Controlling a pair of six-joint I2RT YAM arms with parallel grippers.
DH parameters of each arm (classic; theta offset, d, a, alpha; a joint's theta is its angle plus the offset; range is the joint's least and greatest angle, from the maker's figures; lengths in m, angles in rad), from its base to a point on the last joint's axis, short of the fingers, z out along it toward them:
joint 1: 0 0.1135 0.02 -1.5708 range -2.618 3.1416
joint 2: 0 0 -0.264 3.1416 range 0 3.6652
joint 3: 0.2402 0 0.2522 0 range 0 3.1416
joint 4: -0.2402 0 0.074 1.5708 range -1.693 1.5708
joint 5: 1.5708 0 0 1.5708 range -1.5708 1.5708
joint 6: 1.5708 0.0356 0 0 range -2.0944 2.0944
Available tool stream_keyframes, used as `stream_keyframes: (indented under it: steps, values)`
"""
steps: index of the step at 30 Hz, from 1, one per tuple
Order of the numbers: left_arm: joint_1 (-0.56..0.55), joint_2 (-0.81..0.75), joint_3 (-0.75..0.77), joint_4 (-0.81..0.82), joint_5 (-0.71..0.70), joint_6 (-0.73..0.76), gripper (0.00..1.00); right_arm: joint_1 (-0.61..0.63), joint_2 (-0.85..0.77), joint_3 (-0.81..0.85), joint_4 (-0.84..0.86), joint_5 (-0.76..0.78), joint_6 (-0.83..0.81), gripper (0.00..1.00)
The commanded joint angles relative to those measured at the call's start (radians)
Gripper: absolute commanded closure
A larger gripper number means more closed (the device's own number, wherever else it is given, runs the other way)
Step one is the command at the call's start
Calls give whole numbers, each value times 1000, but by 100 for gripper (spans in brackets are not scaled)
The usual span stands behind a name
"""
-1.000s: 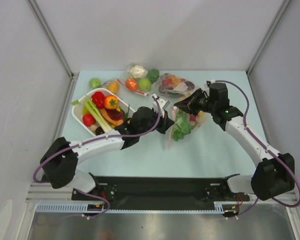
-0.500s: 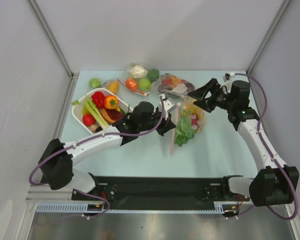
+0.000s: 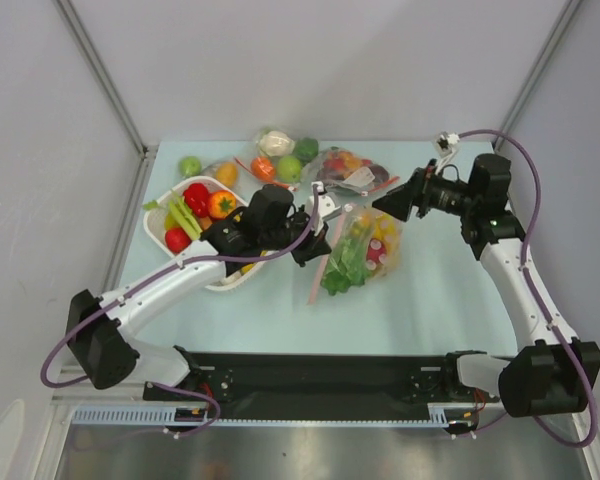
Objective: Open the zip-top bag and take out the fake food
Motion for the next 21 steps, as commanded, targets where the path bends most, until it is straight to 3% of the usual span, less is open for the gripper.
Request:
stream_keyframes:
  steps: [1,7,21]
  values:
    - [18,-48,62,-76,55,65,100,92,26,90,-111,-9,-213,12]
    - [20,-54,74,-115,58,87,100,186,49,76,-50,-1,-263,11]
    - [20,-99,71,-147,41,88,100,221,159,76,10,-6,-329,12]
